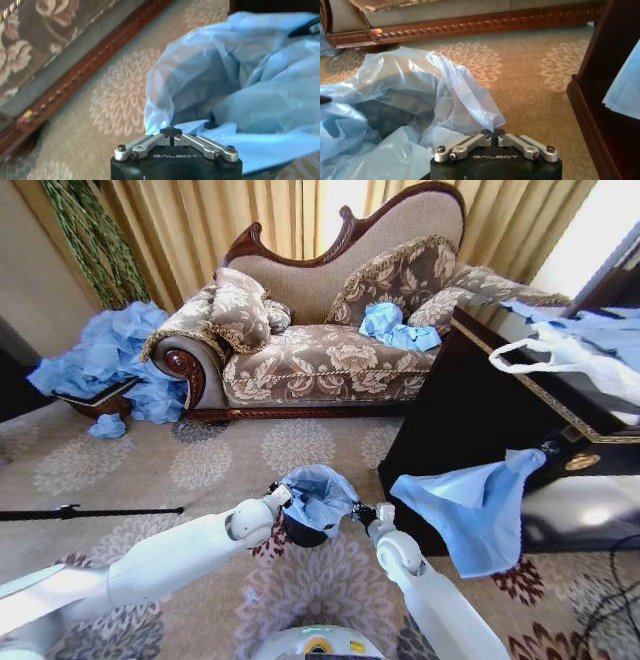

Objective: Place a garbage bag over the trash bin.

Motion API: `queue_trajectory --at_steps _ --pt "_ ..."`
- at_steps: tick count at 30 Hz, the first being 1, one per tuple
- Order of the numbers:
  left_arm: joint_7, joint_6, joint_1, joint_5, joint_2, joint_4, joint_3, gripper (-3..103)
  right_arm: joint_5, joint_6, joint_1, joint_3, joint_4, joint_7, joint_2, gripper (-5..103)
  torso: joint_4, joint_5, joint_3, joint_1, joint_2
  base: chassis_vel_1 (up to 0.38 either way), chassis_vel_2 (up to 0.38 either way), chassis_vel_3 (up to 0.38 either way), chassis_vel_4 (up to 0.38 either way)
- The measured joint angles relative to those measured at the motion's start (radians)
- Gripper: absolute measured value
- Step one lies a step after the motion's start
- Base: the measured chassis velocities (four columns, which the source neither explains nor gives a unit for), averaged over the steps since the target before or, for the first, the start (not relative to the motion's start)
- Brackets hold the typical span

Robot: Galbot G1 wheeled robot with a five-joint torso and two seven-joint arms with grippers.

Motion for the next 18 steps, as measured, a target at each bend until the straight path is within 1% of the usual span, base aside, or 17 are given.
queue_trajectory --at_steps 2,4,7,8,11,15,18 --pt "0.006 0.006 0.035 0.001 0.012 0.000 -0.030 0 -0.001 0.002 0.001 -0.003 -0.002 0.002 0.002 0 0.0000 -0.0001 0.000 0.000 0.000 0.000 0.000 0.000 0.000" --pt "0.007 0.006 0.041 0.003 0.016 -0.001 -0.035 0 -0.001 0.003 0.002 -0.004 -0.003 0.003 0.002 0 0.0000 0.0000 0.000 0.000 0.000 0.000 0.000 0.000 0.000" --pt "0.020 0.002 0.075 0.018 0.035 -0.002 -0.069 0 -0.005 0.005 0.001 -0.008 -0.003 0.005 0.006 0 0.0000 0.0002 0.000 0.000 0.000 0.000 0.000 0.000 0.000" --pt "0.020 0.002 0.075 0.018 0.035 -0.002 -0.069 0 -0.005 0.005 0.001 -0.008 -0.003 0.005 0.006 0 0.0000 0.0002 0.000 0.000 0.000 0.000 0.000 0.000 0.000" --pt "0.028 -0.005 0.111 0.031 0.042 0.012 -0.114 0 -0.009 0.007 -0.002 -0.013 -0.005 0.006 0.009 0 0.0000 0.0000 0.000 0.000 0.000 0.000 0.000 0.000 0.000" --pt "0.038 -0.013 0.139 0.035 0.049 0.034 -0.149 0 -0.009 0.007 -0.004 -0.018 -0.005 0.006 0.008 0 -0.0001 0.0002 0.000 0.000 0.000 0.000 0.000 0.000 0.000" --pt "0.041 -0.023 0.162 0.041 0.045 0.049 -0.177 0 -0.010 0.007 -0.004 -0.021 -0.003 0.007 0.007 0 0.0001 0.0001 0.000 0.000 0.000 0.000 0.000 0.000 0.000"
